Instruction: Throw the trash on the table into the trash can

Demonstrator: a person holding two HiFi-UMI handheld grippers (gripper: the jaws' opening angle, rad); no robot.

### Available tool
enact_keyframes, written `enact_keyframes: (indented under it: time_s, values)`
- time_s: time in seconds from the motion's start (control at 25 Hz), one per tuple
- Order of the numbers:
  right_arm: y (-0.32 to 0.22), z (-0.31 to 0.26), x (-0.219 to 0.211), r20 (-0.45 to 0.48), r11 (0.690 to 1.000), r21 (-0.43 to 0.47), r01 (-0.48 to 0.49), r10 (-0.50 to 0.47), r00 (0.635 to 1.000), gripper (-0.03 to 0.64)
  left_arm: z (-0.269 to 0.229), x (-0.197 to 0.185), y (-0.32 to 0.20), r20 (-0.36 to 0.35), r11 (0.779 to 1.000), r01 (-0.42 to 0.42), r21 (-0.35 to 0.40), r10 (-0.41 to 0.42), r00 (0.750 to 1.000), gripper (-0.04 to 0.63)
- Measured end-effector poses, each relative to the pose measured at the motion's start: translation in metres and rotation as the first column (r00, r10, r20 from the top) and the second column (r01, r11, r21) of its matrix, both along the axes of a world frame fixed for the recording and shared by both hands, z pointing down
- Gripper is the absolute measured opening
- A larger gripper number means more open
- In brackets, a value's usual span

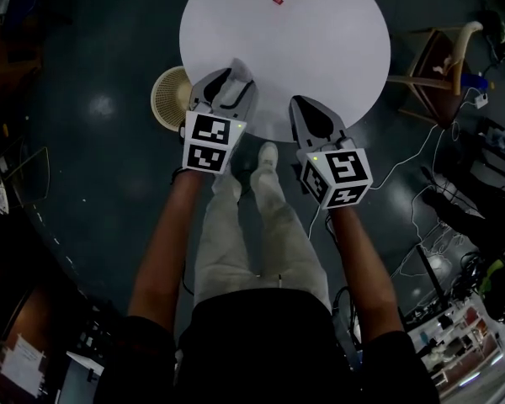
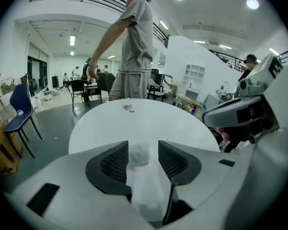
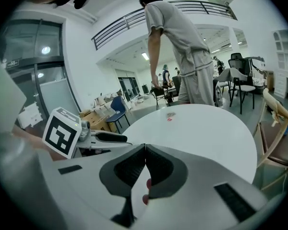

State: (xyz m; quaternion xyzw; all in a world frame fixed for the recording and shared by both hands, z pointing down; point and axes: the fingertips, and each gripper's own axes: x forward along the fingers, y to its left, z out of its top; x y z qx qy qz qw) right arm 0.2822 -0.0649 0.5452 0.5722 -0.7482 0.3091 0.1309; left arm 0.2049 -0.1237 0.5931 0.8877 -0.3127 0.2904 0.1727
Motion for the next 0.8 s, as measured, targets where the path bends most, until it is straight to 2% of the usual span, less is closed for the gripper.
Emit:
enact_keyframes:
  time_s: [0.12, 0.36, 0.56, 0.8]
  values:
    - [0.001, 0.010, 0.001, 0.001, 1.000, -0.008, -0.001, 0.001, 1.000, 0.018, 0.015, 0.006, -0.005, 0.053, 1.000, -0.017, 0.008, 0.017, 0.998, 0.192]
    - [0.002, 0.022, 0.007, 0.015, 1.000, -0.019, -0.014, 0.014, 1.000, 0.018, 0.030, 0.011, -0.010, 0.103, 1.000, -0.017, 0.012, 0.016, 0.995, 0.190]
    - [0.007, 0.026, 0.016, 0.017, 1.000, -0.029, -0.011, 0.012, 1.000, 0.018, 0.032, 0.014, -0.012, 0.119, 1.000, 0.005, 0.027, -0.008, 0.993, 0.108]
    - [0.009, 0.026, 0.015, 0.017, 1.000, -0.030, -0.001, 0.002, 1.000, 0.018, 0.031, 0.011, -0.011, 0.132, 0.999, 0.022, 0.030, -0.025, 0.991, 0.063]
